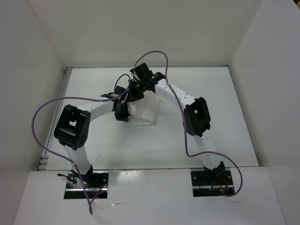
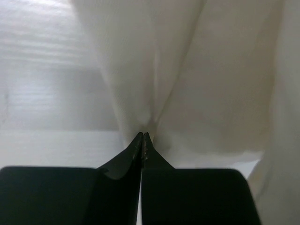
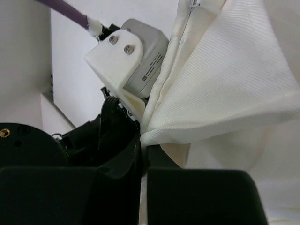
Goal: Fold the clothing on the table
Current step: Fold the skirt
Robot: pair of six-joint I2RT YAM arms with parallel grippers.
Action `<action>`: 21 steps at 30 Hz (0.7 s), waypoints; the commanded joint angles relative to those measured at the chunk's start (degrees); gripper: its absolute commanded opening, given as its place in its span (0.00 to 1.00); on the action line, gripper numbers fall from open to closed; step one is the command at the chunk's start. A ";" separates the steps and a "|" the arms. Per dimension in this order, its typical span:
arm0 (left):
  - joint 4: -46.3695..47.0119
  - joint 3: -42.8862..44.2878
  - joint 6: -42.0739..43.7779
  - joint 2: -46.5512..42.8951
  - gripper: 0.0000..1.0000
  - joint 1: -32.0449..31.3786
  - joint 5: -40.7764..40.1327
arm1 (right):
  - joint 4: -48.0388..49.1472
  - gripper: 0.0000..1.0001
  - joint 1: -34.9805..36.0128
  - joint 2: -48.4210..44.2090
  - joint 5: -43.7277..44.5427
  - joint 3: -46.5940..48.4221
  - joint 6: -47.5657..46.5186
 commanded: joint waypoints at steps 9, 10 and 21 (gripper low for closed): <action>-12.57 7.35 3.61 -19.87 0.09 6.98 -12.92 | -2.66 0.40 1.53 7.48 -5.41 11.82 -0.55; -13.10 7.96 3.63 -20.93 0.10 7.78 -13.54 | -1.27 0.49 2.06 7.48 -10.04 11.83 -1.16; -14.78 10.43 9.50 -30.08 0.14 13.23 -10.67 | -2.56 0.47 3.73 -0.68 -1.08 8.15 -1.96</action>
